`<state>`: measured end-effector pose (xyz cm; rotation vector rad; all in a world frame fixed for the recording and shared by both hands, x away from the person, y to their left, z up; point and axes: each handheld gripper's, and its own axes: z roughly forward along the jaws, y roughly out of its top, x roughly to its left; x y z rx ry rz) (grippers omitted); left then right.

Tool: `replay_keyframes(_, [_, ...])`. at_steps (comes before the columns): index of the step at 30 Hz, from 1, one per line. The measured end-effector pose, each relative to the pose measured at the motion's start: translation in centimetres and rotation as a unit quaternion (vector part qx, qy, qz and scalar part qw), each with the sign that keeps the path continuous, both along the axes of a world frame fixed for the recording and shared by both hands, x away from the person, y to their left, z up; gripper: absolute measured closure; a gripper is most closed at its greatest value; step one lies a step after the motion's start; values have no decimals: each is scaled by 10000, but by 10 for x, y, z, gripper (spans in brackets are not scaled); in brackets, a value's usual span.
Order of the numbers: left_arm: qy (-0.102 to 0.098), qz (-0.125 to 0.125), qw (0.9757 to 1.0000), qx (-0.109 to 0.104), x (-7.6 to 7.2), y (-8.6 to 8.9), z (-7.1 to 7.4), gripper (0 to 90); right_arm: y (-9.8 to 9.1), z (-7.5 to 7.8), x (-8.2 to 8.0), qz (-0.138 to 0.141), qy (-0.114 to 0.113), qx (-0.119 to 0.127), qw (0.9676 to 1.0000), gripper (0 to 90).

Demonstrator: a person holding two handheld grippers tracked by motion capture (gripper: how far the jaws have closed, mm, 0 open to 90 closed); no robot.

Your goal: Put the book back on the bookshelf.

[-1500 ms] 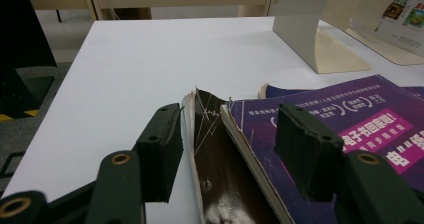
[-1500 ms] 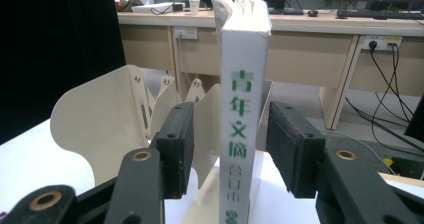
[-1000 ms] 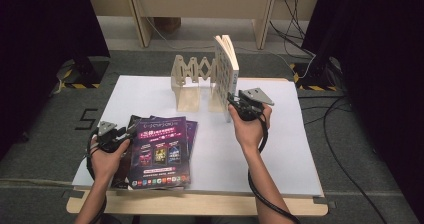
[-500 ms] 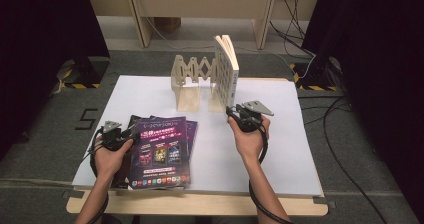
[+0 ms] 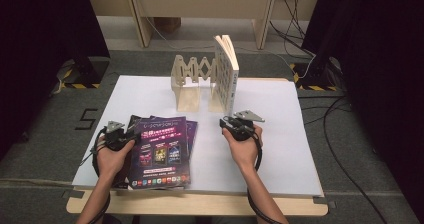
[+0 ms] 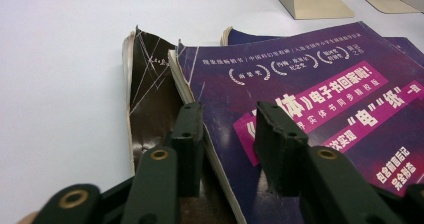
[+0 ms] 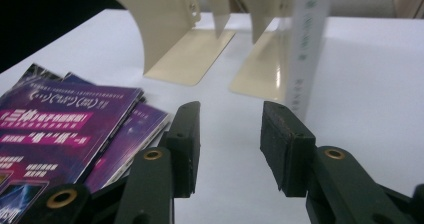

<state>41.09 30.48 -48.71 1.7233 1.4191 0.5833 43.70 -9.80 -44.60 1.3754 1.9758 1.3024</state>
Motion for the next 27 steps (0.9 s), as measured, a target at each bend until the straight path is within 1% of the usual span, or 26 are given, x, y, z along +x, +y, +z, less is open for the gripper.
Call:
replay_keyframes(2, [5,-42,10000,-54,1,-1,-1,652,5,-4,0,96,86,20,9999,608])
replay_keyframes(4, [10,-84,9999,-56,1,-4,-1,653,11,-8,0,183,183,12,9997,608])
replay_keyframes(5, [11,-103,9999,-26,1,-5,-1,654,14,-10,0,231,196,-33,9995,608])
replay_keyframes(10, [20,-261,9996,59,-1,-13,1,664,27,-16,3,406,335,-75,9986,608])
replay_keyframes(13, [19,-311,9995,66,-2,-16,1,665,33,-17,6,485,419,-130,9979,606])
replay_keyframes(15, [17,-343,9993,128,-2,-18,1,665,38,-19,9,561,492,-179,9970,598])
replay_keyframes(16, [19,-365,9992,163,-3,-19,2,665,38,-19,9,561,492,-179,9970,598])
replay_keyframes(20, [28,-426,9988,239,-4,-22,2,665,43,-22,13,618,615,-180,9960,587])
replay_keyframes(23, [28,-446,9986,271,-4,-24,2,665,46,-24,15,679,696,-157,9951,582])
replay_keyframes(27, [52,-551,9981,286,-5,-28,4,664,51,-28,18,731,782,-194,9941,579])
